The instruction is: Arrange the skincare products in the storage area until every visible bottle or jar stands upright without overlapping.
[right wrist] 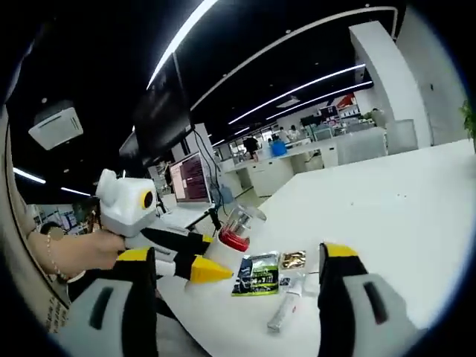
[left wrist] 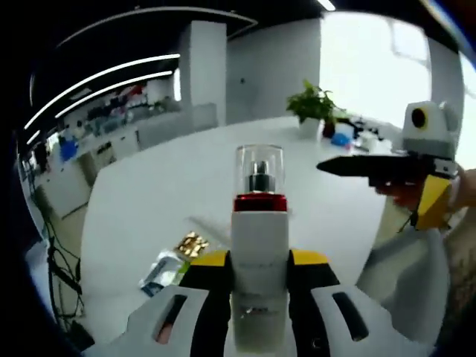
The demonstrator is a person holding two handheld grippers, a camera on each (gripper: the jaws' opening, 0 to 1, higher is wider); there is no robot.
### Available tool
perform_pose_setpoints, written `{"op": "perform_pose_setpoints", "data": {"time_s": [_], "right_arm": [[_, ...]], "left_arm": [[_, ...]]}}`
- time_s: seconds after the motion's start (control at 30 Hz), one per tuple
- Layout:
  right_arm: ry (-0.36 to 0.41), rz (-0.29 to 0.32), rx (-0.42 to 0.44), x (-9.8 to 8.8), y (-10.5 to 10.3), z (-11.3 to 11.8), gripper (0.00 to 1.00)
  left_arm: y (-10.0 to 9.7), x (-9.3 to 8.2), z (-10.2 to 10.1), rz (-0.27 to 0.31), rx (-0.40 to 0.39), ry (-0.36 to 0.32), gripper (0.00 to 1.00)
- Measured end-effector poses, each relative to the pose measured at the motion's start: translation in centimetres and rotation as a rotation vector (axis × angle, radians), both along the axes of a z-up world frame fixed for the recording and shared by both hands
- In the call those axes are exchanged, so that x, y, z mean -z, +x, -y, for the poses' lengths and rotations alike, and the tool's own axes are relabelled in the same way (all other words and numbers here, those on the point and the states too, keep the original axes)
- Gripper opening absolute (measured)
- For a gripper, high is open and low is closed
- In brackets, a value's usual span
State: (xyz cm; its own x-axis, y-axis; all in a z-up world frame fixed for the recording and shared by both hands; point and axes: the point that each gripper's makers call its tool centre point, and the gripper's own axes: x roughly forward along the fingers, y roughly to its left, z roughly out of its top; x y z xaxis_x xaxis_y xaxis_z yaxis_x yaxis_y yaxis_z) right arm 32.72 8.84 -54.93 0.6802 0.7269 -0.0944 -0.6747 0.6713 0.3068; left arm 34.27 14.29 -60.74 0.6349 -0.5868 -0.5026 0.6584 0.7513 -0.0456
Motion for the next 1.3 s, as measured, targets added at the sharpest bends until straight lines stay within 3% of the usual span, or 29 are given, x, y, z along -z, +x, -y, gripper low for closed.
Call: {"op": "perform_pose_setpoints", "data": {"time_s": [0.43,0.63,0.77,0.87,1.03,1.2,1.3], "right_arm": [[0.071,-0.019,-0.031,-1.6,0.9,-0.9,0.84],[0.114,-0.015,-0.035,-2.5,0.8,-0.5,0.75],[0.122,-0.033,-0.014,-2.2,1.1,0.2,0.72],[0.114,-0.061,0.012,-1.7,1.1,0.6,0.63],[0.109,-0.047,0.046,-1.6,0.9,1.1,0.53],[0.117,-0.037,0.051,-1.6,0.7,1.2,0.41],[0.107,-0.035,0.050,-1.4,0.5,1.1,0.42]], "left_arm": [[-1.5,-2.9,2.5,0.049,0.028,-0.057,0.24],[-2.1,-3.9,3.9,0.064,0.060,-0.062,0.25],[-2.4,-4.0,5.0,0.079,0.079,-0.050,0.25],[-2.4,-4.3,5.3,0.115,0.073,-0.020,0.25],[-2.4,-4.5,5.9,0.175,0.064,0.041,0.25],[-2.8,-4.4,6.6,0.176,0.085,0.026,0.25],[-3.1,-4.3,6.5,0.180,0.084,0.032,0.25]]}}
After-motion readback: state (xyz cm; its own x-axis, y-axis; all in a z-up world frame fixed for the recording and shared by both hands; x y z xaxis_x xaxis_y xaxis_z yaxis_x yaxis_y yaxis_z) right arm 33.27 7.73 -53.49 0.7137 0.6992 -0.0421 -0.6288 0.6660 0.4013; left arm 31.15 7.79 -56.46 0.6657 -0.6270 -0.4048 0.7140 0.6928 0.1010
